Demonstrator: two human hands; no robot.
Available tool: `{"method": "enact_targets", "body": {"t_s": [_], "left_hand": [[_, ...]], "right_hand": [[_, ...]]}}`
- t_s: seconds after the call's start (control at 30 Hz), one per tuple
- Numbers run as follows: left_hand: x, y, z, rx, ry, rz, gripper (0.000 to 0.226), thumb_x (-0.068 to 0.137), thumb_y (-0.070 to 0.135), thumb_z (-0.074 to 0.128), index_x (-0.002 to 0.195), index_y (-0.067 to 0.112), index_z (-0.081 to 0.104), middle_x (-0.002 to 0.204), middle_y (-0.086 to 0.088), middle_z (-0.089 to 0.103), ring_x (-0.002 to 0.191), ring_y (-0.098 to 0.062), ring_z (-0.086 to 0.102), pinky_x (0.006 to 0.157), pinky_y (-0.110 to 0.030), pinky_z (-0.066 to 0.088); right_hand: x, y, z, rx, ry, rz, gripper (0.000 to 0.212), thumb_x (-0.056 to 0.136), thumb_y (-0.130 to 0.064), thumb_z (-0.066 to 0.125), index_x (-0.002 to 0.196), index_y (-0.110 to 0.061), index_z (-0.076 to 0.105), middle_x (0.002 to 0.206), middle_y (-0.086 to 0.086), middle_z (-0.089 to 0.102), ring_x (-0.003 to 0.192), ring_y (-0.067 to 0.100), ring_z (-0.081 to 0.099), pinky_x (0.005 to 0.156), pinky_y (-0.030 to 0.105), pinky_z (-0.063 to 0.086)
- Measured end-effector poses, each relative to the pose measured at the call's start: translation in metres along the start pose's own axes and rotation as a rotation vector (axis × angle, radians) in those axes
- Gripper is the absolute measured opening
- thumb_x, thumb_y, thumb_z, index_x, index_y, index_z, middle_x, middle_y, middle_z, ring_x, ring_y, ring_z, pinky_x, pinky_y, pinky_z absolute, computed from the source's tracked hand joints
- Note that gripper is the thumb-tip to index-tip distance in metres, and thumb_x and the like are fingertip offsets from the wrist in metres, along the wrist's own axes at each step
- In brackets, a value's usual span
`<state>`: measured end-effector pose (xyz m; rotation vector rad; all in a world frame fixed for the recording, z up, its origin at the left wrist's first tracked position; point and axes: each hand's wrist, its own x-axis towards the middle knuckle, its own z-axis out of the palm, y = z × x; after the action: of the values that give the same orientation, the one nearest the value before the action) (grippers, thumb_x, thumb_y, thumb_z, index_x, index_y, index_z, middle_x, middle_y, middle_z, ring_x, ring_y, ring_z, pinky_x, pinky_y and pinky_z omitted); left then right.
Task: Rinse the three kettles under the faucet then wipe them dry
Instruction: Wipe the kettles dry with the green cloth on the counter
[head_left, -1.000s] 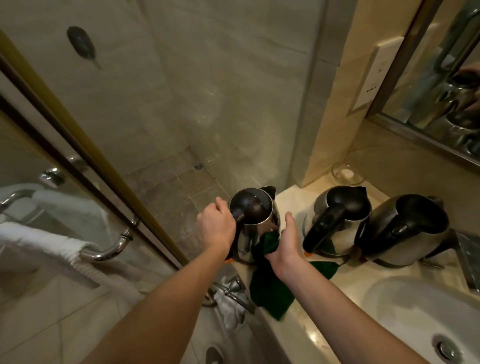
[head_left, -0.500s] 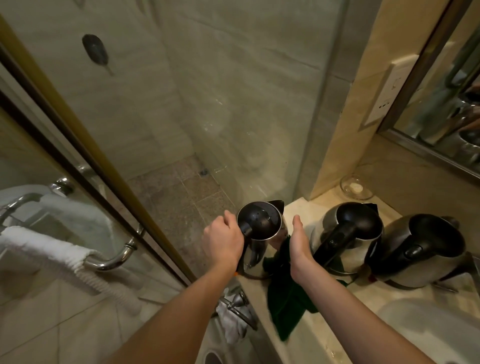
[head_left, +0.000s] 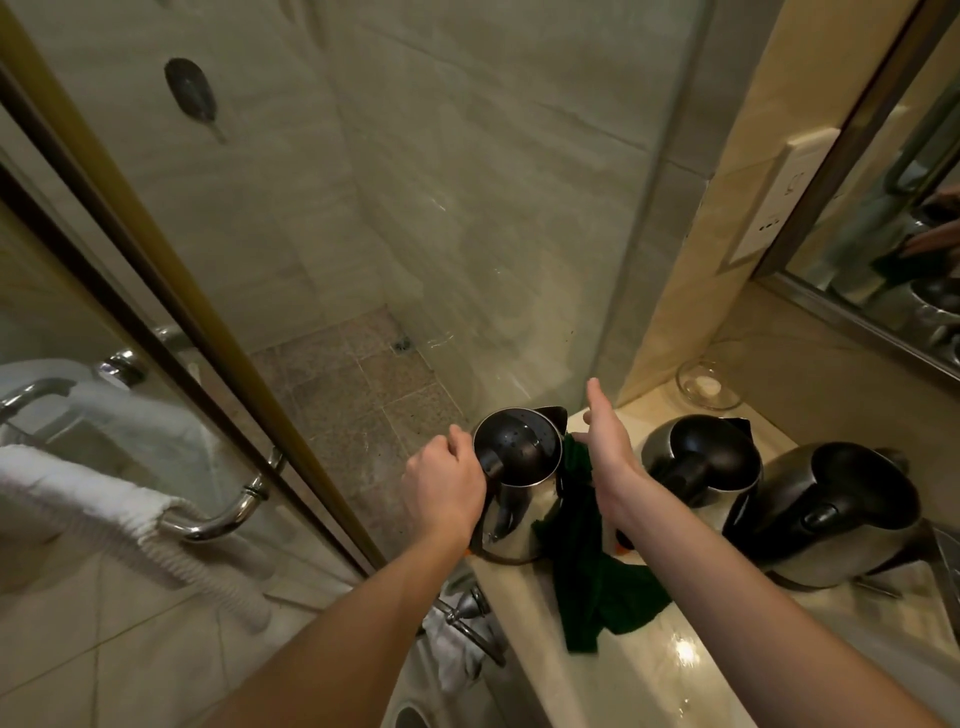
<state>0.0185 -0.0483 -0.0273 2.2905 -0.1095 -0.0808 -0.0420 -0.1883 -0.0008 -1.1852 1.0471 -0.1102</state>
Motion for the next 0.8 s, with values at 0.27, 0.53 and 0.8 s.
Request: {"method": "enact_targets", "body": {"t_s": [0.27,0.53,0.8], "left_hand": [[0.001,-0.001,0.001,0.003,0.019,0.016,0.050,0.099,0.041,0.033,0.066,0.013,0.058,0.065,-0.004,0.058,0.066,-0.020,0.057,0.063,-0.033,0.042],[0.001,-0.001,-0.001,-0.010,0.013,0.024,0.050,0.100,0.041,0.035,0.069,0.011,0.061,0.064,-0.001,0.056,0.066,-0.018,0.056,0.068,-0.037,0.047],[0.003,-0.003,-0.003,-0.071,-0.041,0.019,0.047,0.099,0.043,0.035,0.069,0.016,0.060,0.067,-0.001,0.060,0.068,-0.014,0.059,0.071,-0.038,0.051]], "right_hand": [[0.040,0.010,0.001,-0.083,-0.016,0.100,0.083,0.094,-0.071,0.026,0.155,-0.014,0.021,0.158,0.010,0.028,0.144,0.029,0.029,0.117,0.045,0.022],[0.059,0.010,0.003,-0.090,-0.003,0.176,0.099,0.085,-0.081,0.029,0.153,-0.009,0.026,0.152,0.014,0.038,0.135,0.033,0.043,0.114,0.049,0.032],[0.056,-0.019,0.001,-0.129,-0.079,0.001,0.094,0.087,-0.079,0.029,0.155,-0.015,0.020,0.159,0.010,0.027,0.146,0.028,0.025,0.119,0.052,0.017]]}}
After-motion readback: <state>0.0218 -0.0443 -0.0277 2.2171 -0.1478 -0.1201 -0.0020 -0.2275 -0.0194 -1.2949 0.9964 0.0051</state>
